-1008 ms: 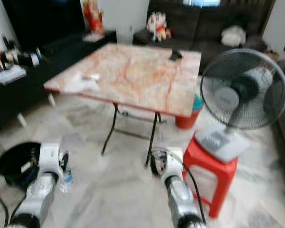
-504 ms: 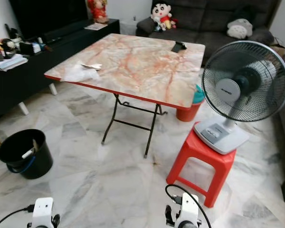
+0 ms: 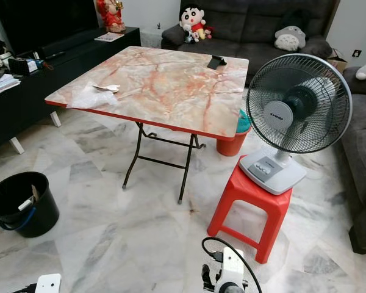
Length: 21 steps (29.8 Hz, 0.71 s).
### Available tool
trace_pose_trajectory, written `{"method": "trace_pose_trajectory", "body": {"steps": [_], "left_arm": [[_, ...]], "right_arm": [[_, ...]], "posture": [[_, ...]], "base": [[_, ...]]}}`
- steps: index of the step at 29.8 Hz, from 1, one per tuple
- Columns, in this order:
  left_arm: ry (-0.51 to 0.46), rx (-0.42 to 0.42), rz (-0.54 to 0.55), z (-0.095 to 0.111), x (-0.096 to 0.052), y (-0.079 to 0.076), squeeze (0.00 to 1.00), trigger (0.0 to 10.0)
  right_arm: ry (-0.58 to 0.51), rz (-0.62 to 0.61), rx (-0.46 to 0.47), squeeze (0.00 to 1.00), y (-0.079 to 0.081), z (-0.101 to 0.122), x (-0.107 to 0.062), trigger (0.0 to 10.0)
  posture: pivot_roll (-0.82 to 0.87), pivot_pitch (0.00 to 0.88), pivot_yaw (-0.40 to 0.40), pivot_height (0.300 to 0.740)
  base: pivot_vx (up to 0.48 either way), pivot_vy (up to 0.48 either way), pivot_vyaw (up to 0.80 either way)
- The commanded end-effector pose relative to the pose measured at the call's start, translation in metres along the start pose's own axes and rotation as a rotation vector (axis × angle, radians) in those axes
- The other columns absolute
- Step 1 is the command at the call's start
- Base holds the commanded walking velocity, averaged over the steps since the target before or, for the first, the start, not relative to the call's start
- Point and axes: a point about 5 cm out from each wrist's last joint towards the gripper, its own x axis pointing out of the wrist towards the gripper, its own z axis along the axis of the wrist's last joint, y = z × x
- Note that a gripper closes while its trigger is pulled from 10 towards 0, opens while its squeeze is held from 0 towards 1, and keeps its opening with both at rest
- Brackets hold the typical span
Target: Picking trash to rubbish bin
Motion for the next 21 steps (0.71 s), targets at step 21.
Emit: {"method": "trace_pose_trajectory", "body": {"steps": [21], "left_arm": [[-0.023, 0.07, -0.039, 0.012, 0.003, -0.008, 0.0, 10.0]], "right_arm": [[0.062, -0.021, -0.099, 0.0, -0.006, -0.018, -0.004, 10.0]], "posture": [[0.0, 0.0, 0.015, 0.74]], "base": [[0.0, 0.0, 0.8]]}}
